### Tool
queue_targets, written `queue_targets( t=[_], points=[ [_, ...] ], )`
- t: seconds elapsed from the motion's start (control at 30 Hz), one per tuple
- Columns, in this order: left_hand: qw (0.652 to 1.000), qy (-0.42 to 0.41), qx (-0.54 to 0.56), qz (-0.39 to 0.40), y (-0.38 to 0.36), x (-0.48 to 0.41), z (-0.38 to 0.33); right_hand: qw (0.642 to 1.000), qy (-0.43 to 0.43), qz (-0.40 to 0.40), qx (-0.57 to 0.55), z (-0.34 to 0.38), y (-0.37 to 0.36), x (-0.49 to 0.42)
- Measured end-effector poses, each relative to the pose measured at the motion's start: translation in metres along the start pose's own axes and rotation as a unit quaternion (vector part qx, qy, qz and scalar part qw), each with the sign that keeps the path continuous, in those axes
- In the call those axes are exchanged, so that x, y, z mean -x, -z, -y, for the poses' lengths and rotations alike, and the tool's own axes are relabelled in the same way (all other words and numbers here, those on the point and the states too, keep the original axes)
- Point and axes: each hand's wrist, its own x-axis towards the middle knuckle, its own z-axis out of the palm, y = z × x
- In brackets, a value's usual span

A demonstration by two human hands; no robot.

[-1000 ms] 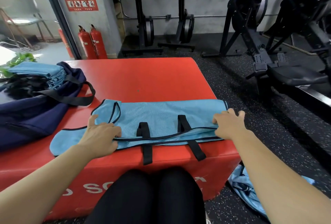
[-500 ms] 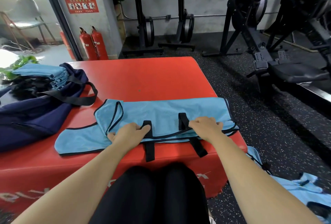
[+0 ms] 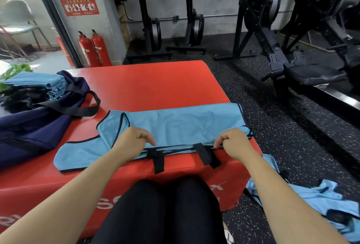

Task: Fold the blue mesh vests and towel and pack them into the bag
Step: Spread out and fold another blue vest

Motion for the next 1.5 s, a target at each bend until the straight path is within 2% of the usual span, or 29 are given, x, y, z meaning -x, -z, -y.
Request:
queue_targets(
  t=[0.07,0.13,0.23,0.3,0.37,0.53,0.67,0.8,0.93,1.03,1.13,1.23,1.3,1.37,1.43,1.5],
  points=[
    [1.000,-0.020,-0.005,-0.003,-0.010,-0.009,-0.019,1.000,0.002,-0.019,0.002,-0.001,0.005,0.002],
    [0.998,-0.049,-0.034,0.034,-0.029,-0.017,-0.038,0.998,-0.006,-0.054,0.016,-0.003,0.010,0.004],
    [0.991,-0.078,-0.078,0.080,-0.059,-0.029,-0.057,0.986,-0.023,-0.161,0.026,-0.019,0.022,-0.001],
    [0.986,-0.085,-0.103,0.098,-0.075,-0.036,-0.068,0.977,-0.039,-0.205,0.048,-0.031,0.032,-0.008],
    [0.984,-0.086,-0.108,0.110,-0.089,-0.041,-0.080,0.976,-0.053,-0.192,0.082,-0.041,0.040,-0.016],
    [0.980,-0.094,-0.086,0.150,-0.117,-0.050,-0.101,0.981,-0.118,-0.094,0.126,-0.056,0.046,-0.029],
    [0.974,-0.082,-0.112,0.179,-0.130,-0.055,-0.109,0.984,-0.142,-0.077,0.077,-0.068,0.051,-0.029],
    [0.967,-0.062,-0.086,0.232,-0.130,-0.057,-0.117,0.986,-0.132,-0.084,0.058,-0.070,0.054,-0.032],
    [0.962,-0.064,-0.066,0.257,-0.131,-0.058,-0.123,0.983,-0.144,-0.072,0.085,-0.071,0.056,-0.029],
    [0.966,-0.060,-0.032,0.248,-0.133,-0.059,-0.124,0.980,-0.158,-0.065,0.105,-0.073,0.057,-0.026],
    [0.972,-0.029,0.012,0.231,-0.137,-0.055,-0.127,0.982,-0.151,-0.094,0.066,-0.068,0.054,-0.025],
    [0.981,-0.026,-0.023,0.190,-0.146,-0.055,-0.130,0.979,-0.115,-0.094,0.141,-0.062,0.048,-0.024],
    [0.985,-0.064,-0.111,0.113,-0.147,-0.049,-0.137,0.974,-0.097,-0.106,0.175,-0.060,0.045,-0.022],
    [0.972,-0.145,-0.177,0.047,-0.150,-0.044,-0.141,0.972,-0.067,-0.141,0.175,-0.062,0.044,-0.022],
    [0.952,-0.207,-0.219,0.045,-0.153,-0.039,-0.142,0.974,-0.020,-0.144,0.172,-0.063,0.043,-0.022],
    [0.942,-0.217,-0.241,0.082,-0.156,-0.035,-0.139,0.973,0.010,-0.096,0.210,-0.063,0.042,-0.021]
  ],
)
